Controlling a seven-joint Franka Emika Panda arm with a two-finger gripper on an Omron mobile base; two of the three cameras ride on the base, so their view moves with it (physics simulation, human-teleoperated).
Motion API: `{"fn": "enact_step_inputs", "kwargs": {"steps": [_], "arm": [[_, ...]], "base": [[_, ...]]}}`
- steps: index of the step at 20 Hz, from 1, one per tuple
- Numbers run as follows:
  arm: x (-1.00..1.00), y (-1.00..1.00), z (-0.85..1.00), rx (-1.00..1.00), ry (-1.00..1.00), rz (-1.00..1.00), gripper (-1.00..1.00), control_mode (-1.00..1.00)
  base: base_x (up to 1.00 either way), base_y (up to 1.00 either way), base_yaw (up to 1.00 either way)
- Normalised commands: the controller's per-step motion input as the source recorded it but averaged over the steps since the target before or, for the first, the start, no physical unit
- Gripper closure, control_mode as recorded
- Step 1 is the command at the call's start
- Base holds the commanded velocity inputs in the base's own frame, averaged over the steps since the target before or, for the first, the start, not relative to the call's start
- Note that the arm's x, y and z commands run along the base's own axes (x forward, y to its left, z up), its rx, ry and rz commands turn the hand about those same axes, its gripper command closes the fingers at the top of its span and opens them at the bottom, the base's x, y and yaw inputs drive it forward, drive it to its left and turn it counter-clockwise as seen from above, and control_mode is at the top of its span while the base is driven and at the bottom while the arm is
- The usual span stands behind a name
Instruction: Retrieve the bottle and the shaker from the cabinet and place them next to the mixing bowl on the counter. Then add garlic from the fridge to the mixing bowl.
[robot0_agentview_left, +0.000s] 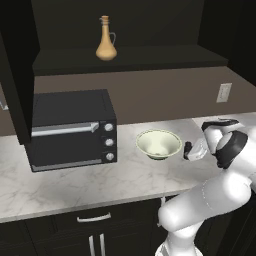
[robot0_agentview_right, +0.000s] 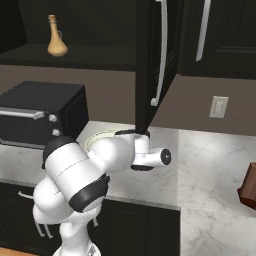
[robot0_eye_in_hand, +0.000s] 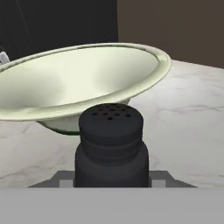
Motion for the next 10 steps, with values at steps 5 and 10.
{"fn": "enact_step_inputs", "kwargs": {"steps": [5, 10], "arm": [[0.0, 0.0, -0.21, 0.0, 0.0, 0.0, 1.0, -1.0], [0.02, 0.0, -0.18, 0.0, 0.0, 0.0, 1.0, -1.0]], "base": [[0.0, 0.0, 0.0], [0.0, 0.0, 0.0]]}}
